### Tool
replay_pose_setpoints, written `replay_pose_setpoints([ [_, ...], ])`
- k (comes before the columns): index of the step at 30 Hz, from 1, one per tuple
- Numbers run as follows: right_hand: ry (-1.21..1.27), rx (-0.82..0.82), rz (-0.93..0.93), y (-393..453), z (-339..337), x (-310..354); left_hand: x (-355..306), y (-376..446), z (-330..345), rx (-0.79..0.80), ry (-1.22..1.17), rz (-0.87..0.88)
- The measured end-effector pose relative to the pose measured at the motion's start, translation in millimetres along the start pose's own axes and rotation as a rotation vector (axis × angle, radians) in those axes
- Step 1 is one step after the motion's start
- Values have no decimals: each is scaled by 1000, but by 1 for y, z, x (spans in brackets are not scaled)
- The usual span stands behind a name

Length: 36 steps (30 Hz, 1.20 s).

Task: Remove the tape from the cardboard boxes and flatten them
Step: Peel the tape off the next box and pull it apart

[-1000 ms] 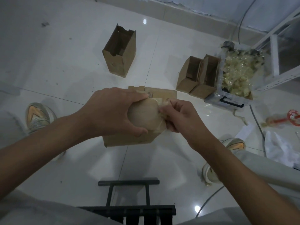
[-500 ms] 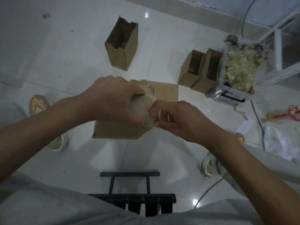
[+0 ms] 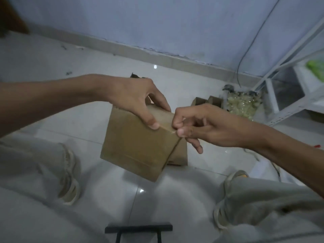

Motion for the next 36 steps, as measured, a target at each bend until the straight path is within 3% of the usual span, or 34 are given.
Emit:
replay_pose_setpoints([
  [7,187,-208,13,19,-41,-13,29,25,-26,-4,-149,1],
  [10,72,-285,52,31,-58,-29,46,42,-32,8,-152,-32],
  [15,-2,-113,181,54,-55,-55,67,63,-21,139,-122,-79],
  [18,66,-4,190,58,-43,-62,71,66,-6,264,-133,-79],
  [22,269,-3,137,58,-35,-64,77,59,3,410,-194,-124],
  [28,300,-148,96,61,-25,-66,68,42,-5,303,-54,-97],
  [36,306,44,22,48,1,-40,55,14,18,275,-121,-35],
])
Point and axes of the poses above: each hand's wrist, its own y-axis towards the middle knuckle, its own z-axis out of the palm, x = y × z, the point moved 9 cm from there along y, towards the middle knuckle, and after that the axes turned 9 degrees about y, right-handed, at the moved point
